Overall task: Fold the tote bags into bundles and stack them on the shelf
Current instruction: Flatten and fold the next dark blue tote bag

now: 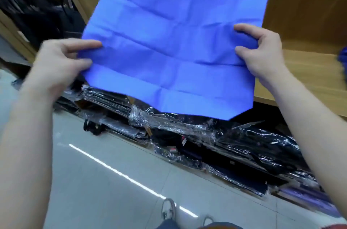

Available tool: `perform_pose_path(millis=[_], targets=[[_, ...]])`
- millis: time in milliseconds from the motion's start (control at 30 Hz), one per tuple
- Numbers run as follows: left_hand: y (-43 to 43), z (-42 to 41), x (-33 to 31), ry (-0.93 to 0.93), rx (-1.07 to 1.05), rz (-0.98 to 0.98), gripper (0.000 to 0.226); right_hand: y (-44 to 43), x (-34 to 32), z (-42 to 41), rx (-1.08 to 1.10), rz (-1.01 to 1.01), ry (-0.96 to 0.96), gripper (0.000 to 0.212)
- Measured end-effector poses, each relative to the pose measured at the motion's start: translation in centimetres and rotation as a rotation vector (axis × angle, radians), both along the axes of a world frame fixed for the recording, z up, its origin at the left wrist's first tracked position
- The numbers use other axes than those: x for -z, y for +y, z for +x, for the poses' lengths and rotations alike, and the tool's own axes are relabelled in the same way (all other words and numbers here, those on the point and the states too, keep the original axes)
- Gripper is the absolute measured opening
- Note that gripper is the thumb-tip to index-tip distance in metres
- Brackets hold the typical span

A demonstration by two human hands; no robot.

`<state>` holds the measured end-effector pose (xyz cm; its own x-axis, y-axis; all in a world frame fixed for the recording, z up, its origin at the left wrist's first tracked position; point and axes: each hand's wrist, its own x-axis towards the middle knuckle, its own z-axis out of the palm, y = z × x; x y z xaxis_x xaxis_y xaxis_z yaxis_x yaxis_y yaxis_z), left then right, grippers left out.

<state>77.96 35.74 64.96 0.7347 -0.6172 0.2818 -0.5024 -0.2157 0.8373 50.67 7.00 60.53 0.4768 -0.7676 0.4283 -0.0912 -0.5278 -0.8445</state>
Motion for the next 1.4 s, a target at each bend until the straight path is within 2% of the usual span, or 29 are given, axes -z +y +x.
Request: perform_pose_path(millis=[67, 167, 233, 400, 500, 567, 633, 667, 733, 767, 833, 867, 933, 967, 1000, 1067, 1100, 1133, 1167, 1200, 1233, 1300, 1333, 1400], targets=[[-1.9, 0.8, 1.7, -0.003, -0.002, 0.095, 0.073, -1.7, 1.4, 0.9, 0.079, 0.004, -0.004, 0.052], [-6.4, 3.9, 6.1, -0.133, 0.043, 0.271, 0.074, -3.6, 3.7, 2.6, 0.167, -0.029, 0.004, 0.052], [-9.1, 6.2, 8.7, -0.239, 0.093, 0.394, 0.076, -4.8, 5.0, 3.7, 0.215, -0.114, 0.076, 0.05], [-15.1, 10.6, 13.5, -0.245, 0.286, 0.681, 0.087, -8.2, 7.8, 7.1, 0.378, -0.243, 0.42, 0.05], [-17.2, 13.1, 15.5, -0.235, 0.371, 0.743, 0.095, -8.9, 8.2, 9.3, 0.537, -0.188, 0.779, 0.066], [-18.3, 14.9, 16.3, -0.289, 0.411, 0.823, 0.102, -7.8, 8.5, 10.4, 0.581, -0.191, 0.915, 0.079], [-18.9, 15.8, 16.3, -0.465, 0.409, 0.967, 0.104, -6.3, 9.2, 11.1, 0.393, -0.225, 0.966, 0.079], [-19.0, 16.0, 16.1, -0.563, 0.384, 1.012, 0.101, -5.7, 9.7, 11.3, 0.231, -0.181, 0.983, 0.079], [-18.9, 16.2, 15.5, -0.7, 0.333, 1.03, 0.095, -4.5, 10.2, 11.4, -0.06, -0.071, 1.115, 0.091], [-18.7, 16.3, 15.3, -0.746, 0.33, 0.96, 0.091, -4.2, 10.6, 11.3, -0.132, -0.073, 1.198, 0.097], [-18.7, 16.5, 15.6, -0.759, 0.452, 0.689, 0.074, -4.1, 10.9, 11.1, -0.126, -0.118, 1.272, 0.089], [-18.8, 16.5, 16.1, -0.729, 0.552, 0.553, 0.059, -4.2, 10.9, 11.1, -0.094, -0.154, 1.274, 0.084], [-19.0, 16.3, 17.0, -0.509, 0.665, 0.396, 0.031, -4.1, 10.3, 11.3, -0.07, -0.199, 1.279, 0.076], [-19.1, 16.2, 16.9, -0.349, 0.657, 0.345, 0.027, -4.2, 10.0, 11.4, -0.074, -0.188, 1.263, 0.072], [-19.4, 16.2, 16.8, -0.212, 0.611, 0.304, 0.035, -4.3, 9.6, 11.2, -0.084, -0.172, 1.23, 0.066], [-19.9, 16.7, 16.6, -0.057, 0.527, 0.308, 0.049, -4.9, 9.0, 10.6, -0.116, -0.11, 1.133, 0.05], [-19.9, 16.9, 16.5, -0.016, 0.52, 0.329, 0.046, -5.4, 8.5, 10.3, -0.12, -0.087, 1.076, 0.033], [-19.9, 17.2, 16.7, 0.01, 0.515, 0.351, 0.032, -6.2, 8.2, 9.9, -0.114, -0.05, 1.038, 0.011], [-19.8, 17.5, 16.8, 0.043, 0.493, 0.369, 0.012, -7.0, 8.2, 9.4, -0.098, 0.009, 0.992, 0.018], [-19.6, 17.6, 16.8, 0.049, 0.458, 0.376, 0.019, -7.7, 8.4, 8.9, -0.061, 0.097, 0.939, 0.031], [-19.4, 17.8, 16.9, 0.06, 0.438, 0.382, 0.036, -8.1, 8.7, 8.5, -0.025, 0.202, 0.872, 0.033], [-19.3, 18.0, 17.1, 0.04, 0.365, 0.377, 0.046, -8.1, 9.4, 8.5, 0.053, 0.267, 0.75, 0.031], [-19.3, 17.8, 16.9, -0.035, 0.321, 0.379, 0.046, -7.9, 10.2, 8.7, 0.107, 0.241, 0.709, 0.036], [-19.3, 17.3, 17.1, -0.325, 0.216, 0.38, 0.039, -7.5, 11.4, 9.4, 0.244, 0.149, 0.625, 0.037]])
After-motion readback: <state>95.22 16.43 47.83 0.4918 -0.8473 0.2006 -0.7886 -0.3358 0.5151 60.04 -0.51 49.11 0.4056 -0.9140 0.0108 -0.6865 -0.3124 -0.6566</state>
